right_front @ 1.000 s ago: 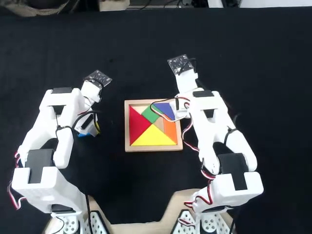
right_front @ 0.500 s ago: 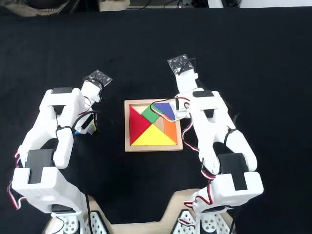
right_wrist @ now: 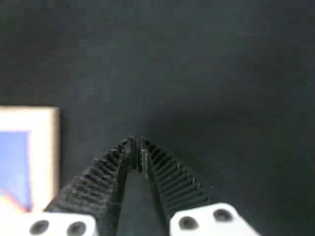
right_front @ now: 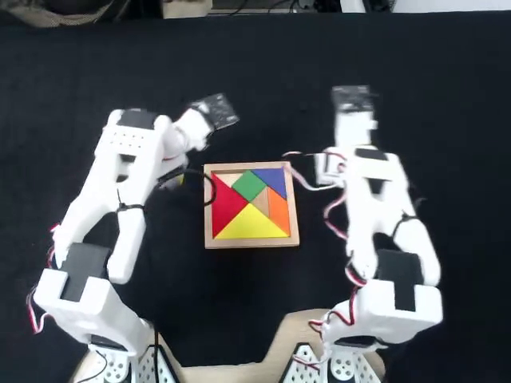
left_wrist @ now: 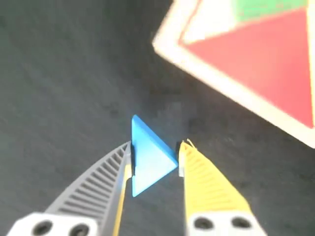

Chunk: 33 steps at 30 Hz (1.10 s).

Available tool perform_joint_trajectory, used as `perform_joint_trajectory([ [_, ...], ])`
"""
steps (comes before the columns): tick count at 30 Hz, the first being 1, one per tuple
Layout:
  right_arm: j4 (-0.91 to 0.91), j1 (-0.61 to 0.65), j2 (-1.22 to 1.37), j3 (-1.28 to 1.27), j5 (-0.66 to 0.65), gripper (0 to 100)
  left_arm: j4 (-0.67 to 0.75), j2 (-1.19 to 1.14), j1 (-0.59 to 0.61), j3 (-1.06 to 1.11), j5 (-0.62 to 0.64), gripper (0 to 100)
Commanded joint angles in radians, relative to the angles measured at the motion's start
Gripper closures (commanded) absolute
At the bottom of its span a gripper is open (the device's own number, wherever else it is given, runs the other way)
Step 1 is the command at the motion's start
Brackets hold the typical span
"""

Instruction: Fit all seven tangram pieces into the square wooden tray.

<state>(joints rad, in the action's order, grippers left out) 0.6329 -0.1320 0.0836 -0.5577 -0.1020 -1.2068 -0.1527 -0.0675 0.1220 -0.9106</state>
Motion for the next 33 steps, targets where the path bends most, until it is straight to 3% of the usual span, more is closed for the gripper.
perform_joint_trajectory([
  [1,-0.051,-0.095,-0.010,0.041,0.080,98.7,-0.009,0.032,-0.096,-0.151,-0.155,96],
  [4,-0.058,-0.123,-0.007,0.045,0.109,98.7,0.003,0.017,-0.168,-0.177,-0.233,96],
  [10,-0.058,-0.152,0.010,0.062,0.147,98.7,0.063,-0.127,-0.266,-0.226,-0.242,96],
  [16,-0.026,-0.163,0.077,0.130,0.147,98.7,0.109,-0.285,-0.275,-0.275,-0.236,96],
  [23,0.015,-0.160,0.128,0.191,0.147,98.7,0.109,-0.304,-0.280,-0.297,-0.198,95],
  [27,0.015,-0.158,0.131,0.191,0.147,98.7,0.110,-0.313,-0.277,-0.291,-0.195,85],
  [33,0.015,-0.157,0.133,0.191,0.147,98.7,0.103,-0.305,-0.272,-0.292,-0.193,85],
])
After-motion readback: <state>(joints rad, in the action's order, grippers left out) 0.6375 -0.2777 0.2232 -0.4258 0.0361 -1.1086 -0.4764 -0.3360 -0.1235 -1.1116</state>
